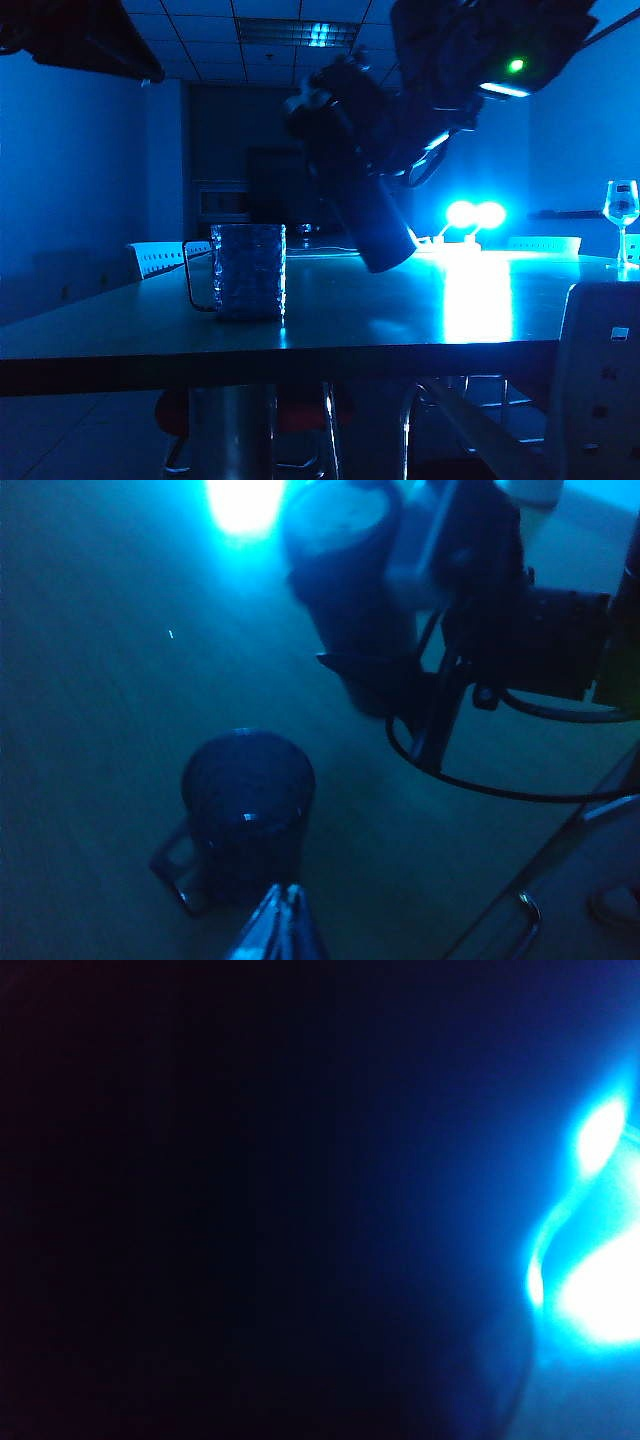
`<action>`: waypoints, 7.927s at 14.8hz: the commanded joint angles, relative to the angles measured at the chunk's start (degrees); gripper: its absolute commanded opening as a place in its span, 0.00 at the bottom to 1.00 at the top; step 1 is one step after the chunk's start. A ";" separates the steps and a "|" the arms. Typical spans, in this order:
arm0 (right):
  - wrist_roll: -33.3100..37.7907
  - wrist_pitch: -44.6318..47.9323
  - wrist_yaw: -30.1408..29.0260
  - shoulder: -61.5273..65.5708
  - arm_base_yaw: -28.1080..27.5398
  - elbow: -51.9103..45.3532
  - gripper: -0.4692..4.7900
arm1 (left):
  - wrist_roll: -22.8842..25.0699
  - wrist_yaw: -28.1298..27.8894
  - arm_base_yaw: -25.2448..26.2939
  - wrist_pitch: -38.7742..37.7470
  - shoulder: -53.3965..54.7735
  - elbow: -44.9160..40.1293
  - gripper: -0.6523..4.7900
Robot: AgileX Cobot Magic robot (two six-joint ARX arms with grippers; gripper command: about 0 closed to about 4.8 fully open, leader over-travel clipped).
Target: Pick up the black thermos cup, pour some water from it into the cup, and then put the thermos cup back on the table.
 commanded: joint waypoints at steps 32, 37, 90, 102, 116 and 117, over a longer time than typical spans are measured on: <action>-45.72 3.65 9.20 2.49 3.28 2.95 0.39 | 3.23 1.40 -0.09 -6.10 -0.11 0.33 0.11; -48.04 5.20 10.60 2.49 3.28 2.95 0.39 | 3.21 1.40 -0.09 -6.10 -0.11 0.33 0.11; -54.58 5.05 12.68 2.49 3.28 2.95 0.39 | 3.19 1.42 -0.09 -6.05 -0.11 0.33 0.11; -35.21 5.07 12.09 2.49 3.28 2.93 0.39 | 3.19 1.42 -0.09 -6.05 -0.11 0.33 0.11; -19.91 5.53 10.60 2.47 3.37 2.93 0.39 | 3.17 1.40 -0.07 -6.08 -0.11 0.33 0.11; -16.70 7.02 12.92 2.45 3.37 2.93 0.39 | 3.17 1.42 -0.07 -6.08 -0.11 0.33 0.11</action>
